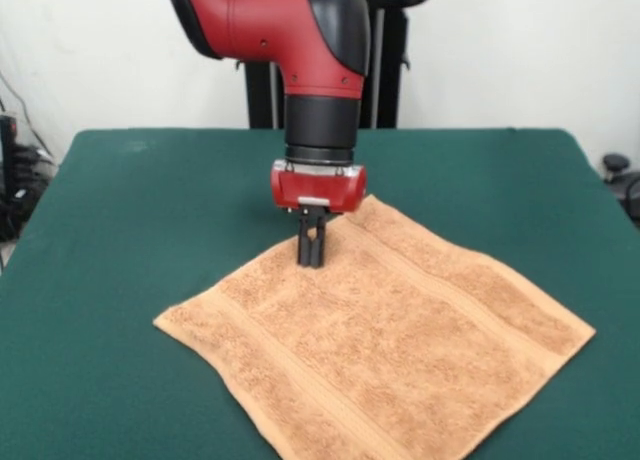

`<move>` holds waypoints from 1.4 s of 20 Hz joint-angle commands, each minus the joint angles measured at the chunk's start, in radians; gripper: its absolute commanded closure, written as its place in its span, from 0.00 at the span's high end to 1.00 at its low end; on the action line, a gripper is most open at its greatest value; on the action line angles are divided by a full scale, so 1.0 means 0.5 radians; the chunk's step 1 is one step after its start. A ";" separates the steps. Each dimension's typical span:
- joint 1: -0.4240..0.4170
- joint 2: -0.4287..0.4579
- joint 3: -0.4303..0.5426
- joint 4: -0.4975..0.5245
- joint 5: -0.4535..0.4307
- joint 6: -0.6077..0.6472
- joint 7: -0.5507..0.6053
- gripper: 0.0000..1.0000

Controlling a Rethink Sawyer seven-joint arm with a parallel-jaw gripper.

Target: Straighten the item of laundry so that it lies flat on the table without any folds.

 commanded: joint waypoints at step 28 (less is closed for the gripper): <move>-0.020 -0.030 -0.018 0.348 0.068 0.376 0.301 0.00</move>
